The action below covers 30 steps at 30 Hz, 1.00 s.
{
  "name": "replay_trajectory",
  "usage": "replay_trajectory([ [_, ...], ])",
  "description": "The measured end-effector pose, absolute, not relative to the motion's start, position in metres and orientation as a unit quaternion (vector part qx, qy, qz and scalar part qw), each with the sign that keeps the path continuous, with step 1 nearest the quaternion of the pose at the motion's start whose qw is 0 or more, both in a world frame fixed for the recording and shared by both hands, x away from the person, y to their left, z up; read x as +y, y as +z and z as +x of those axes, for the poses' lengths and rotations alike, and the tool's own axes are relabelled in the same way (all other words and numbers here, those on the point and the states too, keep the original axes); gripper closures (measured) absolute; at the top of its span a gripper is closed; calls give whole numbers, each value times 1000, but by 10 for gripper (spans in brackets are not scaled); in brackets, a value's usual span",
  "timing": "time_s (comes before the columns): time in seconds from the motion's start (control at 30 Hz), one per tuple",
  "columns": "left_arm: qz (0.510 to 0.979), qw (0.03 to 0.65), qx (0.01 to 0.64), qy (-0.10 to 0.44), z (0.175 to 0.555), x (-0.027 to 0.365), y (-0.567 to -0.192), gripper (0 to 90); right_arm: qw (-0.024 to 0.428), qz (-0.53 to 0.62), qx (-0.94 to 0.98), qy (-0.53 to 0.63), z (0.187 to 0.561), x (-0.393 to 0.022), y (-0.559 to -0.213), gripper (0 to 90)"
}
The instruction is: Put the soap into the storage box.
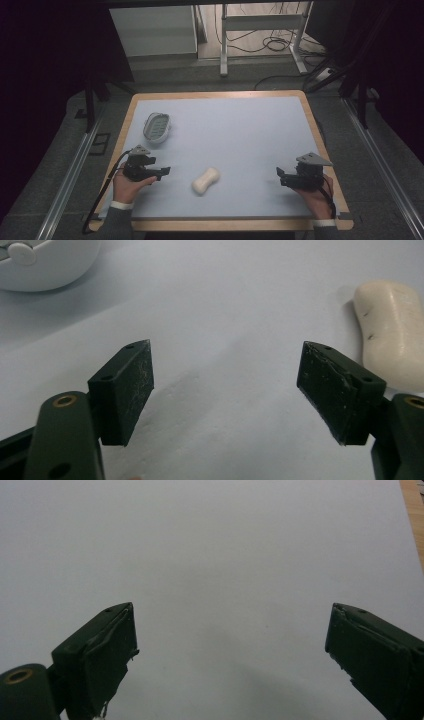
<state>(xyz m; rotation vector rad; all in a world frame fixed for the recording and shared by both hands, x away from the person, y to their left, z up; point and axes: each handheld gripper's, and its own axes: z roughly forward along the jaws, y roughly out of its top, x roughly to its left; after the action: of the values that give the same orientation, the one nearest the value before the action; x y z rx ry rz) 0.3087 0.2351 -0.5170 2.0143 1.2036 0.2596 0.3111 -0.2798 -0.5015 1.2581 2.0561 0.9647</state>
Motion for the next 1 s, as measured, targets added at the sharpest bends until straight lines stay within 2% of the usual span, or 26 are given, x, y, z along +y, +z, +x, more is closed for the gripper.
replay_trajectory([
  [0.23,789,381,472,102,306,235,-514,232,279,456,767,354,308,-277,-500,75],
  [0.53,789,375,474,113,305,232,-511,236,272,466,764,354,309,-282,-501,82],
  [0.67,789,357,481,134,301,229,-504,236,268,468,762,359,308,-283,-500,82],
  [1.0,789,363,476,140,298,226,-488,237,265,461,766,360,306,-284,-500,82],
])
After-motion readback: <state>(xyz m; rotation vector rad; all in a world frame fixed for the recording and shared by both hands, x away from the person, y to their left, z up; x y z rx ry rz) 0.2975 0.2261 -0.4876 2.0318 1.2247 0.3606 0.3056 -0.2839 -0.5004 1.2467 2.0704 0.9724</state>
